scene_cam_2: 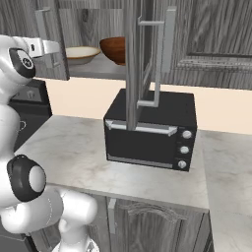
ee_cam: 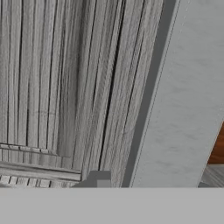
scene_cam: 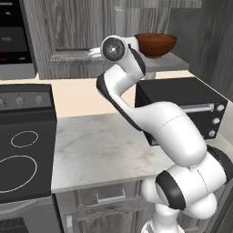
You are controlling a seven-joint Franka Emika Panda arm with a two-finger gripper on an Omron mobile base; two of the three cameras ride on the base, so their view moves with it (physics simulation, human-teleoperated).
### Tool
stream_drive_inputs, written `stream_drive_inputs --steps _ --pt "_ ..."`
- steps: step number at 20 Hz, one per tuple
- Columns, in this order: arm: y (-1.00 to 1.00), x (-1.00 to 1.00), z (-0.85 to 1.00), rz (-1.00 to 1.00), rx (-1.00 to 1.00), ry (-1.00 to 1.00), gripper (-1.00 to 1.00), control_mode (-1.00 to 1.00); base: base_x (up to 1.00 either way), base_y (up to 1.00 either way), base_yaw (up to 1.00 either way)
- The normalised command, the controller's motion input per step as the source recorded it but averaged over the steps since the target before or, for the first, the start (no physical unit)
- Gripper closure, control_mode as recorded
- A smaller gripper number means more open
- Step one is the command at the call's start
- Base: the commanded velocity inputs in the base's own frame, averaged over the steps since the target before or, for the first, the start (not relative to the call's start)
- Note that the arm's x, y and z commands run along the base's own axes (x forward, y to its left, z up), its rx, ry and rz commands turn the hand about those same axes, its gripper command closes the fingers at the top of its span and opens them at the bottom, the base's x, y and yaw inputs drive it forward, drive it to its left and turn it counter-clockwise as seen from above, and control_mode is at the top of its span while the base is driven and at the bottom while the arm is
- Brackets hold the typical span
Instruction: Move the bowls from the cabinet to the plates on the dining table.
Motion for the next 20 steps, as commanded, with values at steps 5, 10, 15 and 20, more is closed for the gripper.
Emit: stream_drive_inputs --steps 5,10,15,20 --pt "0.51 -0.3 0.29 -0.08 -0.01 0.01 1.0 -1.0 0.0 0.0 0.0" --pt "0.47 -0.42 0.31 -0.03 -0.03 0.0 1.0 -1.0 0.0 0.0 0.0" --pt "0.45 -0.56 0.26 0.0 -0.05 0.0 1.0 -1.0 0.0 0.0 0.0" --pt "0.52 -0.62 0.16 0.01 -0.07 0.0 1.0 -1.0 0.0 0.0 0.0"
